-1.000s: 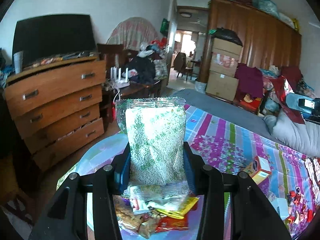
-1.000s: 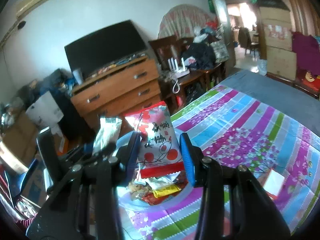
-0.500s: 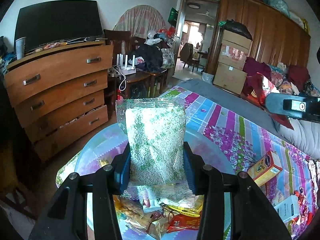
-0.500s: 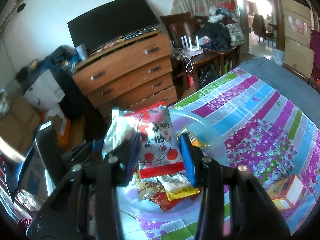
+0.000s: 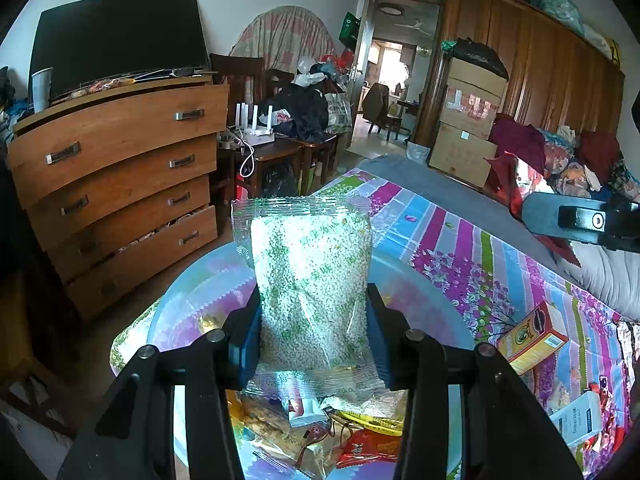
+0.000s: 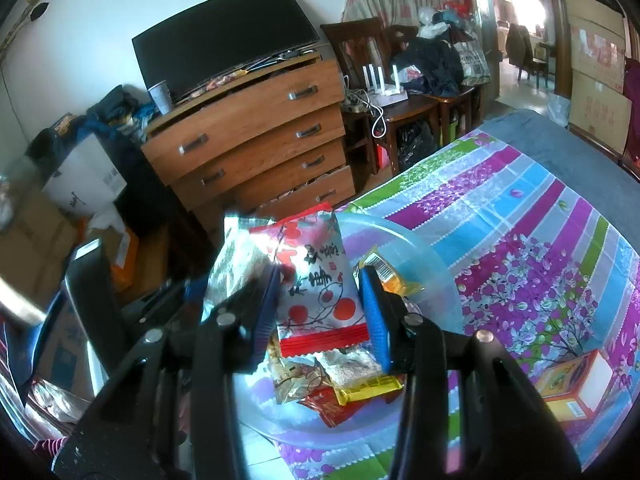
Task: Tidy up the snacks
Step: 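Open both grippers to release the bags into the bowl, then move both grippers back over the snacks on the bedspread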
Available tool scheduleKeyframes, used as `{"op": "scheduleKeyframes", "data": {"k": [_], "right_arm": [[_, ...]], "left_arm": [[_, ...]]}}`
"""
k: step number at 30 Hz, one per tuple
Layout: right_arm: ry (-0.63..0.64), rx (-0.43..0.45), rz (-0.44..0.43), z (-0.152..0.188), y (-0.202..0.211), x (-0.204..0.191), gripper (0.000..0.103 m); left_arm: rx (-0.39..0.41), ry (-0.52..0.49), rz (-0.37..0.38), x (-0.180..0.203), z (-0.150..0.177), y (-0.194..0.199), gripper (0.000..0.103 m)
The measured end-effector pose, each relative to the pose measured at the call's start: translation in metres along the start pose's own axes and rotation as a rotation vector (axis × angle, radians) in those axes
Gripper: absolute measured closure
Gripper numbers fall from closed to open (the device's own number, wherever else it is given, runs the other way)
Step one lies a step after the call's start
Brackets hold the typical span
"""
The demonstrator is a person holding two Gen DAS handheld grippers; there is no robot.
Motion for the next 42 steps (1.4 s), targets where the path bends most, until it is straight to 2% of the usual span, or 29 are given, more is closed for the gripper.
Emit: {"op": "scheduleKeyframes", "data": {"k": [13, 19, 21, 22, 34, 36, 38, 42], "right_arm": [[-0.003, -0.003, 0.000, 0.000, -0.003, 0.000, 0.061], [-0.031, -0.019, -0.021, 0.008, -0.014, 0.001, 0.060], [-0.046, -0.016, -0.023, 0.009, -0.016, 0.005, 0.059], [-0.049, -0.017, -0.022, 0.009, -0.016, 0.006, 0.059], [-0.015, -0.011, -0.020, 0.011, -0.010, -0.004, 0.059], [-0.013, 0.003, -0.019, 0.010, -0.007, -0.007, 0.042], [-0.012, 0.022, -0.012, 0.008, -0.002, -0.009, 0.031], [-0.019, 0.049, -0.008, 0.008, 0.009, -0.010, 0.023]], "left_arm": [[-0.005, 0.008, -0.011, -0.004, 0.006, -0.005, 0.055], [-0.009, 0.007, -0.032, -0.006, 0.010, -0.007, 0.043], [0.004, 0.008, -0.043, -0.007, 0.009, -0.005, 0.029], [0.012, 0.009, -0.049, -0.007, 0.008, -0.004, 0.026], [0.010, 0.018, -0.064, -0.009, 0.010, -0.002, 0.024], [0.007, 0.020, -0.067, -0.010, 0.010, -0.002, 0.024], [0.006, 0.020, -0.071, -0.010, 0.009, -0.003, 0.024], [0.003, 0.014, -0.076, -0.010, 0.010, -0.002, 0.023]]}}
Point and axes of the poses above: each gripper's, at about its wrist camera, not at the fingertips, and y roughly against the way its jaws point, x to its right, z to its underside, the point moved 8 cm from there along -y, roughly the way its jaws point, and after that the axes turned 2 degrees about -x, right-handed, at the moved point
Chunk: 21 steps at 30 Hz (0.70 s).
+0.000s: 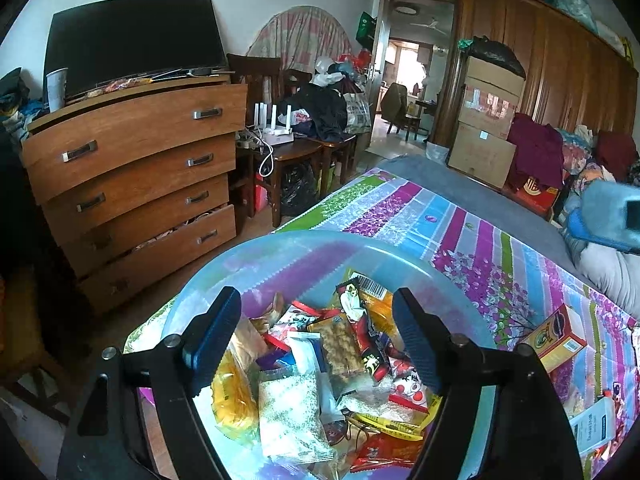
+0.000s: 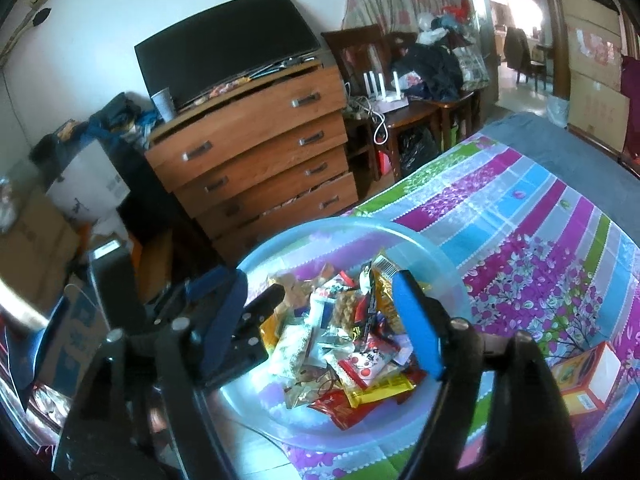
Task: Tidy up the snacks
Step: 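Move both grippers back over the snacks on the bedspread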
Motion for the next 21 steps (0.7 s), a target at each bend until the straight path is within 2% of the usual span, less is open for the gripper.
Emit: {"op": "scheduleKeyframes", "data": {"k": [2, 5, 8, 12, 17, 21], "right_arm": [[-0.012, 0.016, -0.006, 0.001, 0.008, -0.001, 0.019], [-0.012, 0.047, -0.006, 0.007, 0.024, -0.004, 0.018], [0.017, 0.077, 0.008, 0.016, 0.039, -0.011, 0.017], [0.067, 0.119, 0.035, 0.031, 0.063, -0.022, 0.010], [0.109, 0.191, 0.063, 0.059, 0.102, -0.028, 0.010], [0.085, 0.244, 0.111, 0.092, 0.135, -0.008, 0.010]], "left_arm": [[0.002, -0.001, -0.004, 0.001, 0.001, 0.002, 0.022], [0.007, 0.001, -0.008, 0.003, 0.002, 0.007, 0.017], [0.028, -0.005, -0.003, 0.008, 0.006, 0.016, 0.012], [0.040, -0.019, 0.013, 0.017, 0.016, 0.023, 0.012], [0.061, 0.006, 0.030, 0.025, 0.025, 0.041, 0.012], [0.118, -0.001, 0.057, 0.044, 0.027, 0.070, 0.012]]}}
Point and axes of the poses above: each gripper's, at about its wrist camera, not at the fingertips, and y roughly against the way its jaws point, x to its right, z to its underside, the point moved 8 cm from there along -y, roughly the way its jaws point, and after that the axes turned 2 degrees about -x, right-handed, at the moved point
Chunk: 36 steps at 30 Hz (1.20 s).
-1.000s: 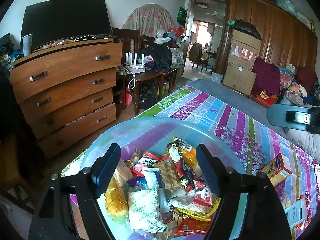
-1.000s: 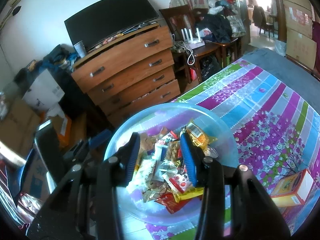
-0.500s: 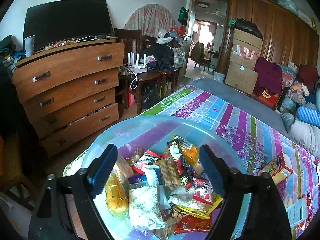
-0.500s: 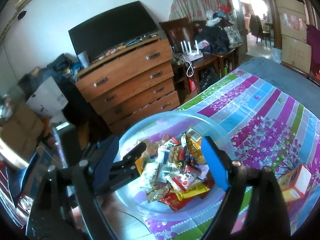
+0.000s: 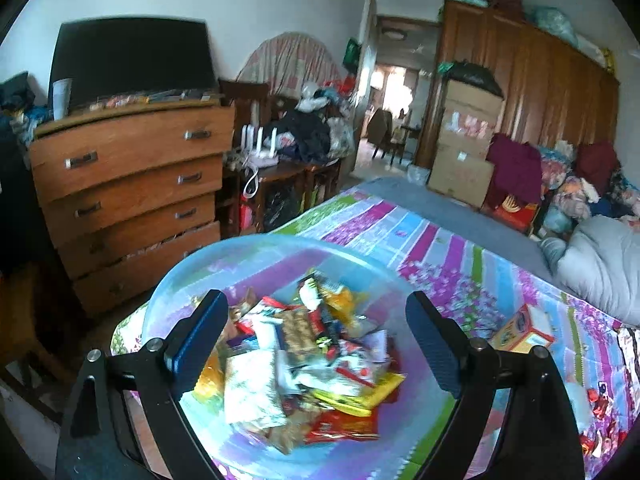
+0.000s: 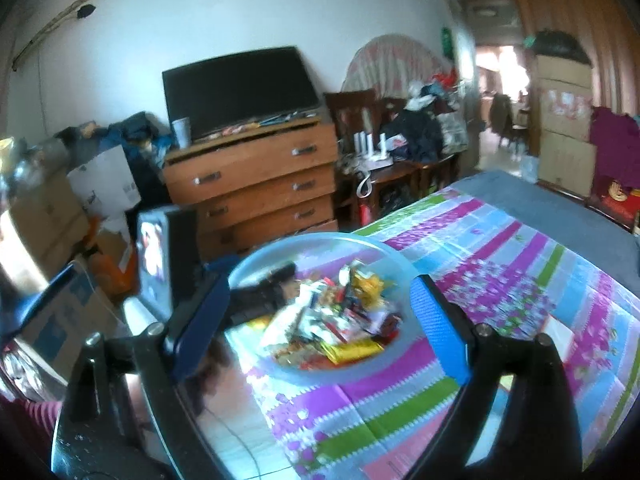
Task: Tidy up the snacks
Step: 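Move both grippers back over the snacks on the bedspread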
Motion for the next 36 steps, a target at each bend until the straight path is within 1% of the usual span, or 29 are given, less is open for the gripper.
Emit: {"op": "scheduleKeyframes", "data": {"k": [2, 4, 5, 6, 7, 8, 9, 10, 12, 13, 14, 15, 16, 19, 21, 22, 24, 25, 26, 27, 28, 30, 32, 33, 36], "right_arm": [[-0.037, 0.018, 0.052, 0.023, 0.025, 0.024, 0.010], [-0.103, 0.018, 0.121, 0.053, 0.050, 0.057, 0.010], [-0.152, 0.012, 0.161, 0.072, 0.063, 0.078, 0.011], [-0.201, 0.001, 0.202, 0.092, 0.075, 0.098, 0.012], [-0.259, -0.018, 0.253, 0.118, 0.089, 0.123, 0.014], [-0.316, -0.044, 0.295, 0.143, 0.100, 0.147, 0.023], [-0.397, -0.081, 0.351, 0.176, 0.117, 0.180, 0.032], [-0.471, -0.102, 0.413, 0.205, 0.135, 0.211, 0.035], [-0.585, -0.116, 0.539, 0.249, 0.171, 0.264, 0.040], [-0.666, -0.127, 0.629, 0.281, 0.200, 0.301, 0.041], [-0.733, -0.146, 0.700, 0.307, 0.222, 0.332, 0.041], [-0.781, -0.169, 0.758, 0.326, 0.238, 0.354, 0.041], [-0.843, -0.196, 0.834, 0.352, 0.259, 0.382, 0.041], [-0.954, -0.231, 0.994, 0.407, 0.308, 0.439, 0.041], [-0.984, -0.233, 1.088, 0.429, 0.332, 0.467, 0.041], [-0.998, -0.234, 1.119, 0.437, 0.339, 0.475, 0.041], [-1.038, -0.223, 1.154, 0.449, 0.348, 0.487, 0.041], [-1.037, -0.223, 1.193, 0.453, 0.355, 0.494, 0.041], [-1.053, -0.214, 1.179, 0.455, 0.352, 0.499, 0.041], [-1.080, -0.213, 1.154, 0.459, 0.349, 0.502, 0.039], [-1.089, -0.232, 1.139, 0.465, 0.344, 0.505, 0.035], [-1.047, -0.243, 1.158, 0.463, 0.336, 0.501, 0.025], [-1.028, -0.215, 1.113, 0.454, 0.321, 0.494, 0.021], [-1.010, -0.204, 1.081, 0.450, 0.310, 0.488, 0.021], [-0.935, -0.199, 0.947, 0.430, 0.260, 0.468, 0.021]], "left_arm": [[0.035, -0.035, 0.031, 0.021, 0.000, 0.019, 0.012], [0.077, -0.094, 0.090, 0.049, 0.003, 0.041, 0.012], [0.087, -0.116, 0.111, 0.061, 0.004, 0.049, 0.012], [0.096, -0.151, 0.152, 0.080, 0.008, 0.059, 0.012], [0.102, -0.175, 0.180, 0.093, 0.012, 0.067, 0.012], [0.108, -0.195, 0.206, 0.107, 0.017, 0.074, 0.012], [0.110, -0.215, 0.238, 0.121, 0.022, 0.080, 0.012], [0.102, -0.236, 0.277, 0.138, 0.029, 0.086, 0.012], [0.090, -0.265, 0.328, 0.164, 0.041, 0.095, 0.012], [0.079, -0.288, 0.355, 0.180, 0.049, 0.100, 0.012], [0.067, -0.308, 0.374, 0.193, 0.056, 0.102, 0.012], [0.058, -0.324, 0.384, 0.202, 0.061, 0.103, 0.012], [0.041, -0.345, 0.399, 0.218, 0.070, 0.104, 0.012], [-0.003, -0.391, 0.430, 0.252, 0.088, 0.104, 0.012], [-0.018, -0.424, 0.441, 0.270, 0.098, 0.104, 0.012], [-0.025, -0.440, 0.448, 0.279, 0.104, 0.106, 0.012], [-0.040, -0.470, 0.468, 0.298, 0.115, 0.108, 0.012], [-0.045, -0.489, 0.475, 0.308, 0.120, 0.109, 0.012], [-0.048, -0.502, 0.482, 0.314, 0.124, 0.110, 0.012], [-0.053, -0.515, 0.490, 0.322, 0.127, 0.109, 0.012], [-0.062, -0.525, 0.497, 0.328, 0.133, 0.110, 0.012], [-0.077, -0.538, 0.505, 0.338, 0.141, 0.110, 0.012], [-0.088, -0.548, 0.515, 0.346, 0.146, 0.110, 0.012], [-0.090, -0.552, 0.520, 0.350, 0.148, 0.111, 0.012], [-0.093, -0.569, 0.523, 0.353, 0.152, 0.113, 0.012]]}}
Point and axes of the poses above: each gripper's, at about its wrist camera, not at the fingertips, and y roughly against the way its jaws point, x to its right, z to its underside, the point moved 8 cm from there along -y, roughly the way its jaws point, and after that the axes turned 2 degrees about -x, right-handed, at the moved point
